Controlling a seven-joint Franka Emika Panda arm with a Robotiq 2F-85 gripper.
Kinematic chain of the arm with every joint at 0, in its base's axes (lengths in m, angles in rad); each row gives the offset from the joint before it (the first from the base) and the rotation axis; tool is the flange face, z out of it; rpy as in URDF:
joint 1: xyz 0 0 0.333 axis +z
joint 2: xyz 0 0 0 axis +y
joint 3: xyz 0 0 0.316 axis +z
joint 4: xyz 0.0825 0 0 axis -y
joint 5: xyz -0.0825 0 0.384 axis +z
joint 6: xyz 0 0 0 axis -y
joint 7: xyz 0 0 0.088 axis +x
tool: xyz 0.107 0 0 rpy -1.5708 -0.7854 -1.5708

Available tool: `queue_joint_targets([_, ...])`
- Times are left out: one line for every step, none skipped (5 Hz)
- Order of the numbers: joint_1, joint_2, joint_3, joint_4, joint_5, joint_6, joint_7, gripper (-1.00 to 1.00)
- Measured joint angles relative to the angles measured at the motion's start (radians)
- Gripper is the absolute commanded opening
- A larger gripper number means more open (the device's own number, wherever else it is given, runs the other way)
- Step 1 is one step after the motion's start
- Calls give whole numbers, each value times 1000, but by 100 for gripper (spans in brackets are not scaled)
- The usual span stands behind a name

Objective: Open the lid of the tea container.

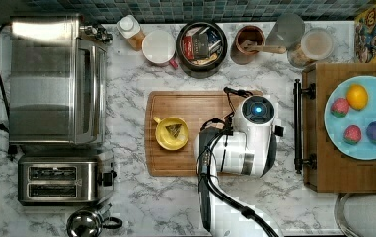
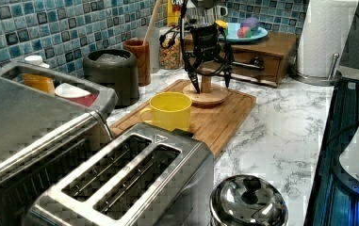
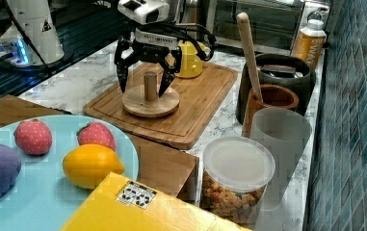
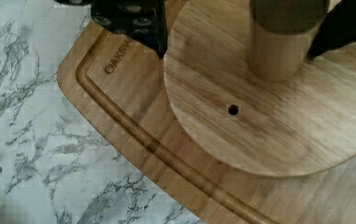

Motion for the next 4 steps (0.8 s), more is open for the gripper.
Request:
queue_joint_targets([-1, -12, 1, 4, 15, 1, 0, -100])
queue_joint_targets([0, -17, 0, 6, 18, -1, 0, -100])
queue_joint_targets([-2, -27, 3, 10, 18, -7, 0, -100])
queue_joint_targets([2, -26, 3, 8, 16, -15, 0, -100])
